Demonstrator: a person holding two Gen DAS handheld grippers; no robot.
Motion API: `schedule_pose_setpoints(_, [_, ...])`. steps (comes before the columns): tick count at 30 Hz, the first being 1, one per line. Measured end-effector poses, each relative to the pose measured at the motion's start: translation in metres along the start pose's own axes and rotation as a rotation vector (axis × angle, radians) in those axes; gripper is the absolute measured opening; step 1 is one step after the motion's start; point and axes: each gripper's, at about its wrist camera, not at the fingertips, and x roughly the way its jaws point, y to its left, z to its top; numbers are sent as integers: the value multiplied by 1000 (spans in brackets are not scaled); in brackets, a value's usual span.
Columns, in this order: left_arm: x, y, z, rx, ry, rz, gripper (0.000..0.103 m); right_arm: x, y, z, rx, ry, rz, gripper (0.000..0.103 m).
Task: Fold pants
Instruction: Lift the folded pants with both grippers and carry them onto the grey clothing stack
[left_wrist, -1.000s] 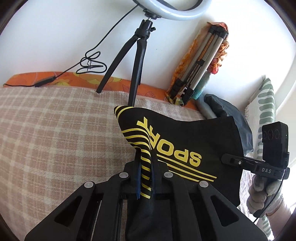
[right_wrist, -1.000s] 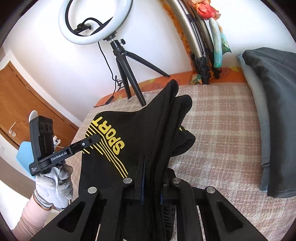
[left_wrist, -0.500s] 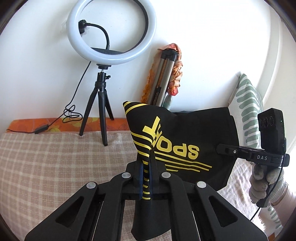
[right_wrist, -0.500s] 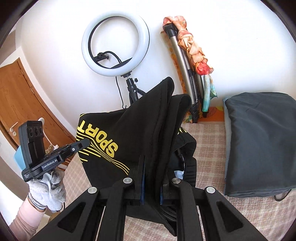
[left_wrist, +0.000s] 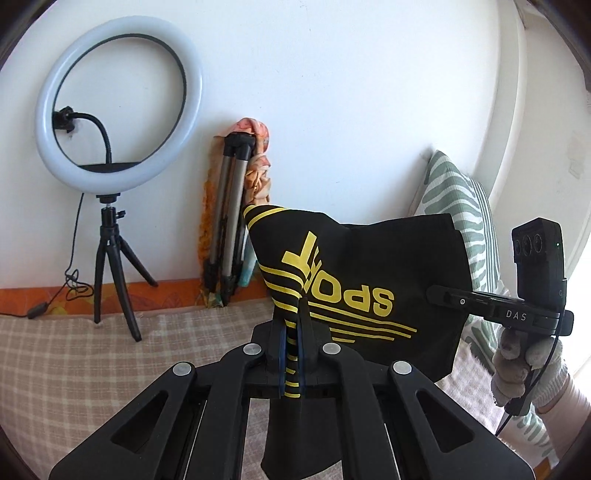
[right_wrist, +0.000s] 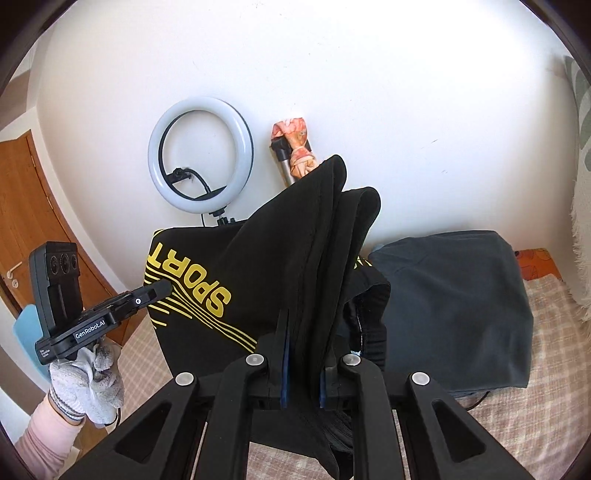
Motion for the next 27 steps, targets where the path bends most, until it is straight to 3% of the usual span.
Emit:
schedule_pose_setpoints(13, [71, -56, 38, 34, 15, -55, 3, -25, -74, 29, 9, -49, -133, 9])
schedule_pose_setpoints(27, [181, -52, 42, 23, 71, -64, 3, 47, -158, 51, 42, 34, -232, 9])
